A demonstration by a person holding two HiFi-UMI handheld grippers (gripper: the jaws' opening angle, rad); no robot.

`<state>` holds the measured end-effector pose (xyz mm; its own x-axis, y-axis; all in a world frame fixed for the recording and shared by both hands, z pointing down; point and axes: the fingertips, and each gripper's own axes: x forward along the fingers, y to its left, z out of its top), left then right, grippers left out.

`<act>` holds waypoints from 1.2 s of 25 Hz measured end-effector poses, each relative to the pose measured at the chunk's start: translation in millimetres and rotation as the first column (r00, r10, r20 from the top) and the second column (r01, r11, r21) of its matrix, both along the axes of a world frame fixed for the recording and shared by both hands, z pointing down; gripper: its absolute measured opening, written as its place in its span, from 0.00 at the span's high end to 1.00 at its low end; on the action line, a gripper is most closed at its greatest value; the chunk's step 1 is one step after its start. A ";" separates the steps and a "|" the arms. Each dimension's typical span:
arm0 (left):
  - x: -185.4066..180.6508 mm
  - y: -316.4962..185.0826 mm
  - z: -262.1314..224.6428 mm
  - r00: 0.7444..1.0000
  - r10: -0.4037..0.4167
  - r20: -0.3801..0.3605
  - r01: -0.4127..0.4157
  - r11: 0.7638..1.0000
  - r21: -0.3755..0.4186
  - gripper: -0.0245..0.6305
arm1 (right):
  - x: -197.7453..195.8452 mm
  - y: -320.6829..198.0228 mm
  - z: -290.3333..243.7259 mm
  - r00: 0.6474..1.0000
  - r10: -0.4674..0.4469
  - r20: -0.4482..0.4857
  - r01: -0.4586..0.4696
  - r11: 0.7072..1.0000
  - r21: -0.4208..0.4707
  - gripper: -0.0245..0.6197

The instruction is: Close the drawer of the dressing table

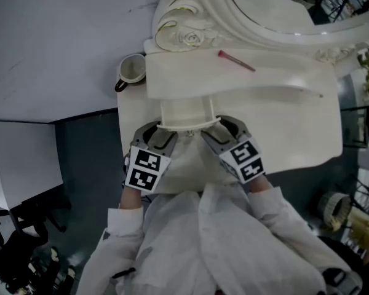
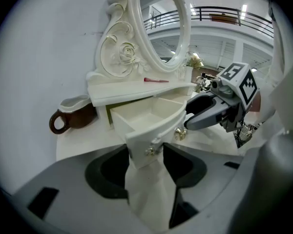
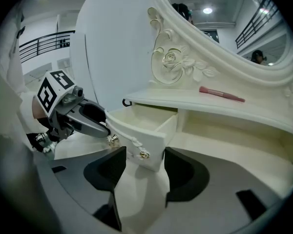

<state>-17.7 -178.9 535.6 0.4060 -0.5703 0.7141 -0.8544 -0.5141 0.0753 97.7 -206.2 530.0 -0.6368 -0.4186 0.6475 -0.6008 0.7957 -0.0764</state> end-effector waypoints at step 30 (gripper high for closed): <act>-3.0 -3.9 1.7 0.994 0.041 0.100 -0.047 0.997 0.062 0.66 | -8.6 -2.2 -0.1 0.998 0.001 -0.067 0.000 1.000 0.012 0.62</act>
